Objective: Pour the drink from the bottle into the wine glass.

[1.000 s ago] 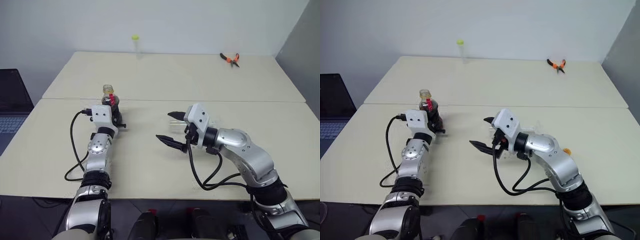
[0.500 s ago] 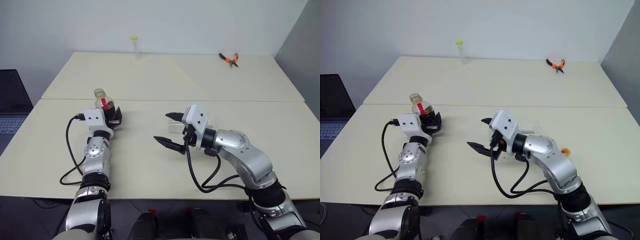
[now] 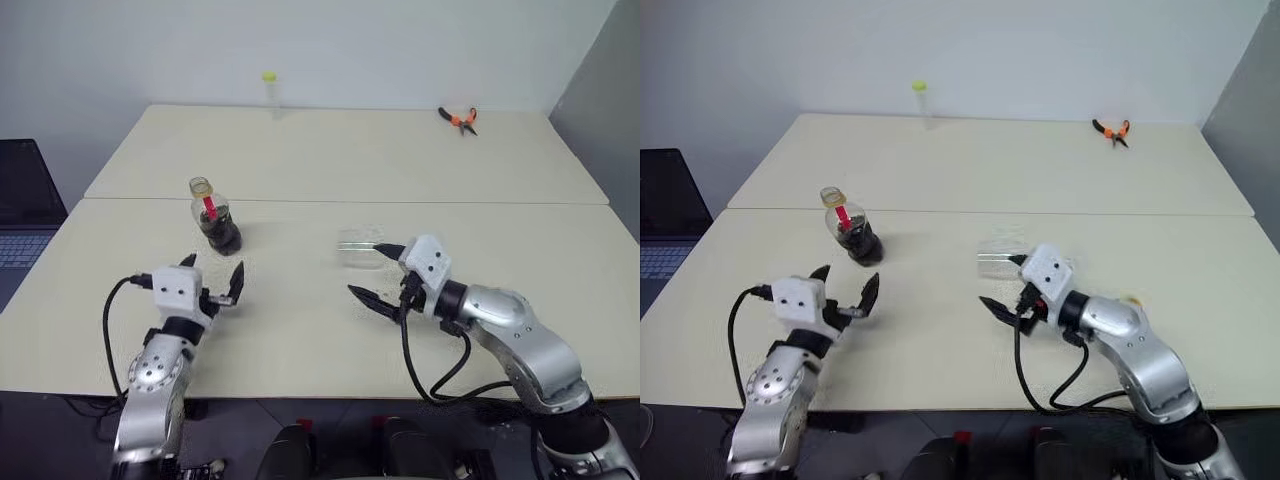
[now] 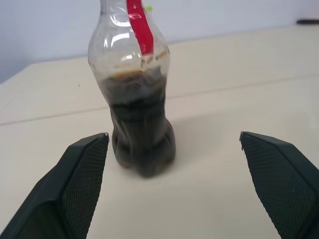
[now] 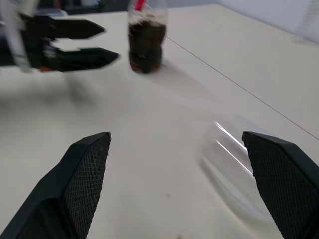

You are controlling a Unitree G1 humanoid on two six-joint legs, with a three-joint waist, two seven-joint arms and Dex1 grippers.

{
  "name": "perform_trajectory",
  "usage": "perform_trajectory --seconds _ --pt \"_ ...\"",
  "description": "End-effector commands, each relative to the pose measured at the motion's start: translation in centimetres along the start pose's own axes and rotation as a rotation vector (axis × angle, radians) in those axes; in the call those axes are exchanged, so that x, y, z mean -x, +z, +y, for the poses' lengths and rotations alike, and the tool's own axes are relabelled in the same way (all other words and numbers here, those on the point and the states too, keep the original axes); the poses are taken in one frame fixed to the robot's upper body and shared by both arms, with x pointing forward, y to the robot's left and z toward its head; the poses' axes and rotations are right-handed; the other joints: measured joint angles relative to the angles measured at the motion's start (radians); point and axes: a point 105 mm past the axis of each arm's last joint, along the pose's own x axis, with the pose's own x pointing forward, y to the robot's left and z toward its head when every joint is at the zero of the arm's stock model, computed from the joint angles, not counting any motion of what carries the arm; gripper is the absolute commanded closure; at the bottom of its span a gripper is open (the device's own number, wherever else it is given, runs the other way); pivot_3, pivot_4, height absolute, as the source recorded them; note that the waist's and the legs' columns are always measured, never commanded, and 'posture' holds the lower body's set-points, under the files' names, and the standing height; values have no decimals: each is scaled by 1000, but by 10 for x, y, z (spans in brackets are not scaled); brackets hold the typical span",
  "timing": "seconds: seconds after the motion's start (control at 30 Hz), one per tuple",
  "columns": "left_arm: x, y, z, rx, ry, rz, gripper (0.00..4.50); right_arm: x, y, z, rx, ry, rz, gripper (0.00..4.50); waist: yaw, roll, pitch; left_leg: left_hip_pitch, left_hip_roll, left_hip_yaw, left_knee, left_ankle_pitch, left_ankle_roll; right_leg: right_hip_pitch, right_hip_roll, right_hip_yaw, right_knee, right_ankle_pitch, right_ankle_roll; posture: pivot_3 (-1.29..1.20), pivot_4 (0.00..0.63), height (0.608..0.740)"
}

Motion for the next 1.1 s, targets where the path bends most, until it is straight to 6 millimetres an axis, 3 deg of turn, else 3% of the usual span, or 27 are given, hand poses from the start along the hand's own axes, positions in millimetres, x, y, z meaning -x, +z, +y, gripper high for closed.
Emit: perform_trajectory --seconds 0.03,0.17,0.33,0.63,0.73,1.03,1.1 --pt "0 18 -24 -54 -145 -30 42 3 -1 -24 226 -180 27 0 1 0 0 1 0 0 0 0 0 1 1 0 0 0 0 0 150 740" --pt "-12 35 -48 -50 -341 -54 42 -5 -12 -39 558 -274 124 0 4 0 0 1 0 1 0 0 0 2 4 0 0 0 0 0 150 740" --pt "-24 54 -43 -80 -492 -73 42 -13 -31 -53 772 -328 226 0 -2 0 0 2 2 2 -1 2 -4 2 7 1 -1 0 0 0 150 740" --pt "-24 102 -41 -119 -729 -120 42 -17 -47 -66 965 -410 314 0 -3 0 0 3 2 4 -1 2 -4 1 7 2 -1 0 0 0 150 740" --pt "-19 104 -44 -116 -797 -89 42 -23 -51 -64 1029 -416 323 0 -4 0 0 3 2 4 -1 2 -4 1 7 3 -1 0 0 0 150 740" --pt "-28 106 -37 -108 -757 -89 42 -30 -67 -72 1077 -457 392 0 -4 0 0 4 2 5 -1 2 -4 2 7 3 0 0 0 0 150 740" --pt "-29 106 -38 -107 -756 -92 0 -32 -69 -72 1080 -461 394 372 -5 0 0 5 2 6 -2 2 -4 2 7 4 0 0 0 0 150 740"
